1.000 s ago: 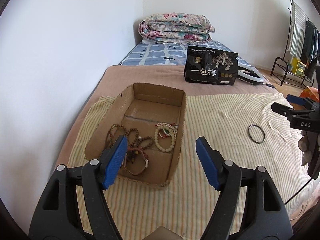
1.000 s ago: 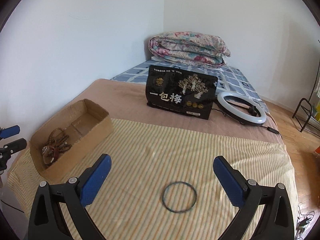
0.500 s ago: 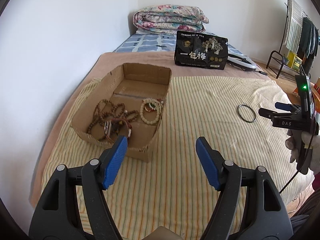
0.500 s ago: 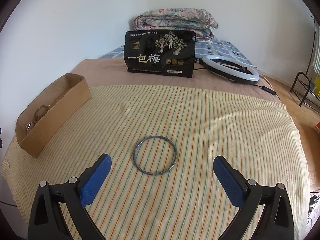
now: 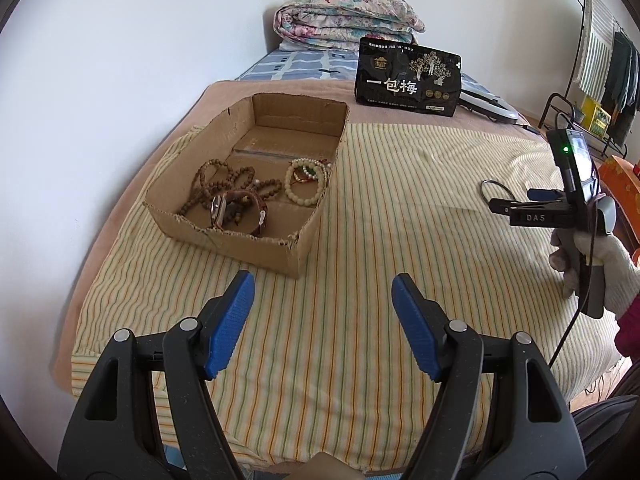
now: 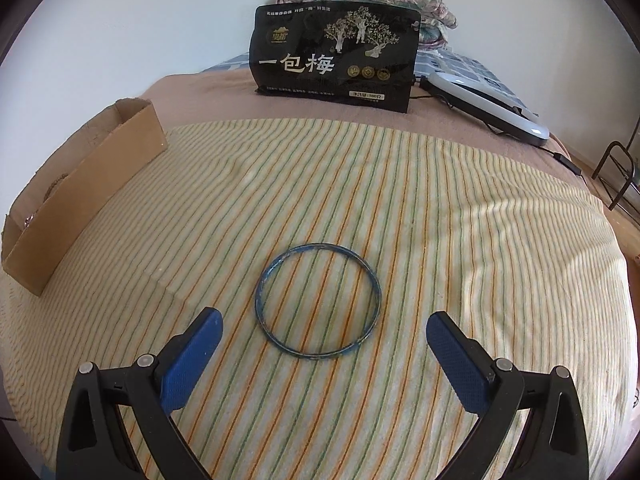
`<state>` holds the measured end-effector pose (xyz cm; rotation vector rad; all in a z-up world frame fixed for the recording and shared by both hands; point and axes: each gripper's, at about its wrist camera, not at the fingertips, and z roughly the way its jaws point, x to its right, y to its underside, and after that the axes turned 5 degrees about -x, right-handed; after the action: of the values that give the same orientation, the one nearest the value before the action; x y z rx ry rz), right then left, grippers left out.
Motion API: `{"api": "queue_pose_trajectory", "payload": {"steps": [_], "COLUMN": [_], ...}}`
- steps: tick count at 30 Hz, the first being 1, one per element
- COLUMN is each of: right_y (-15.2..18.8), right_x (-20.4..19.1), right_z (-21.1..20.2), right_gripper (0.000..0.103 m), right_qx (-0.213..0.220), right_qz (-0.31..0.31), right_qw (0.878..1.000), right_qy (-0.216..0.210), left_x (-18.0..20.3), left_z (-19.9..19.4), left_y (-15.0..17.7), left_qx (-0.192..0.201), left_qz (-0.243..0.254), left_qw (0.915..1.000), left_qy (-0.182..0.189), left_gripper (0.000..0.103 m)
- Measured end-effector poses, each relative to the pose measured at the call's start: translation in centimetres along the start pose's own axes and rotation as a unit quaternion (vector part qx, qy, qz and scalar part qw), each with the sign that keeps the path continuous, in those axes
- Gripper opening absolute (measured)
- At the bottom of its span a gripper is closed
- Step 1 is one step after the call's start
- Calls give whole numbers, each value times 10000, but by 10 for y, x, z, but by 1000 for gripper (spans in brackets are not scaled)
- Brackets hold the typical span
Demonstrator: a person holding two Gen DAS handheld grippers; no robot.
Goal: Organize jewelry
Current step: 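Move right tool down to the dark blue bangle on the bed, then close right tool on the rim of the dark blue bangle, then lift and carry the bangle with right tool over the box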
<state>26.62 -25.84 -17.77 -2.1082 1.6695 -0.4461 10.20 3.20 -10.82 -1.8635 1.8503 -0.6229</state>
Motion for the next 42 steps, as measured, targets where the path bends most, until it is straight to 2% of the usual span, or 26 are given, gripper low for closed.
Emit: {"api": "queue_pose_trajectory", "payload": {"steps": [5, 15, 23, 28, 42], "right_y": [-4, -5, -6, -12, -53], "right_x": [-4, -4, -5, -12, -67], "right_z": [9, 12, 8, -6, -59], "right_gripper": [100, 73, 73, 73, 73], "right_qx": [-76, -202, -186, -28, 524], "right_qz": [-43, -59, -22, -21, -420], "right_qw": [9998, 9998, 9998, 10000, 9971], "right_qy": [153, 52, 25, -53, -365], "left_x": [-3, -5, -10, -22, -48], "left_z": [2, 2, 2, -1, -13], "left_y": [2, 4, 4, 5, 10], "left_qx": [-48, -61, -48, -28, 73], "left_qz": [-71, -107, -165, -300, -539], "left_qw": [10000, 9999, 9998, 9995, 9984], "left_qy": [-12, -40, -79, -137, -169], "left_gripper": [73, 73, 73, 73, 73]}}
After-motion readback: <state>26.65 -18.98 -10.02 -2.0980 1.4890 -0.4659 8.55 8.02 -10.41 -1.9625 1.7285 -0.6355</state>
